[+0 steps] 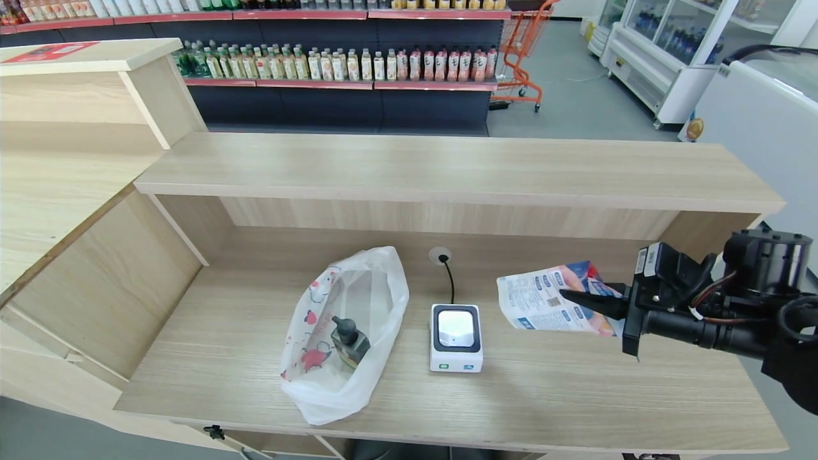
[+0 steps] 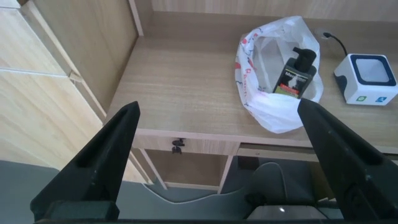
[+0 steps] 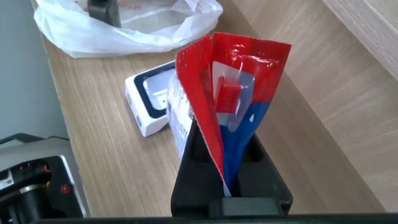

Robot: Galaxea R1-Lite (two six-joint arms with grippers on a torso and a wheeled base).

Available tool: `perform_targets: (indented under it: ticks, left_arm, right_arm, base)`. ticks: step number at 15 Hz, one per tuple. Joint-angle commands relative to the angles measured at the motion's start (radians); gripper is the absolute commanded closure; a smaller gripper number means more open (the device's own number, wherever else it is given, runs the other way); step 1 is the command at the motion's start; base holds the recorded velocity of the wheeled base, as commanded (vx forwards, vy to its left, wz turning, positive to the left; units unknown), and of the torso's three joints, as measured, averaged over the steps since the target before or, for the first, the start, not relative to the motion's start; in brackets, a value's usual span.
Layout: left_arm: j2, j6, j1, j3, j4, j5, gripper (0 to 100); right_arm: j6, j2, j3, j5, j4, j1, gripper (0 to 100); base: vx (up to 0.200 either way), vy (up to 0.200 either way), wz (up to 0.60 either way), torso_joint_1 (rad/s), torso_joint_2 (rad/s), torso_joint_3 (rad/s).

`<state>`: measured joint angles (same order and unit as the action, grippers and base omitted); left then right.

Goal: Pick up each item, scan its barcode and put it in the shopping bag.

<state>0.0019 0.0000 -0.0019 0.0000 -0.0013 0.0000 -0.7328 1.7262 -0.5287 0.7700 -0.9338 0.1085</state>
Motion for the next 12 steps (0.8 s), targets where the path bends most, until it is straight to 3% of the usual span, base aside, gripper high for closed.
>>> perform_targets:
  ticks: [1, 8, 12]
  left_arm:
    - [0.001, 0.0, 0.0, 0.0, 0.0, 0.0, 0]
    - [0.001, 0.0, 0.0, 0.0, 0.0, 0.0, 0]
    - [0.001, 0.0, 0.0, 0.0, 0.0, 0.0, 0]
  right_arm:
    - [0.03, 0.009, 0.019, 0.003, -0.023, 0.019, 100]
    - [0.067, 0.151, 0.027, 0.006, -0.261, 0.122, 100]
    - [0.079, 0.331, 0.047, 0.089, -0.623, 0.1, 100]
  base:
    - [0.0, 0.0, 0.0, 0.0, 0.0, 0.0]
    - [0.0, 0.0, 0.0, 0.0, 0.0, 0.0]
    - [0.0, 0.0, 0.0, 0.0, 0.0, 0.0]
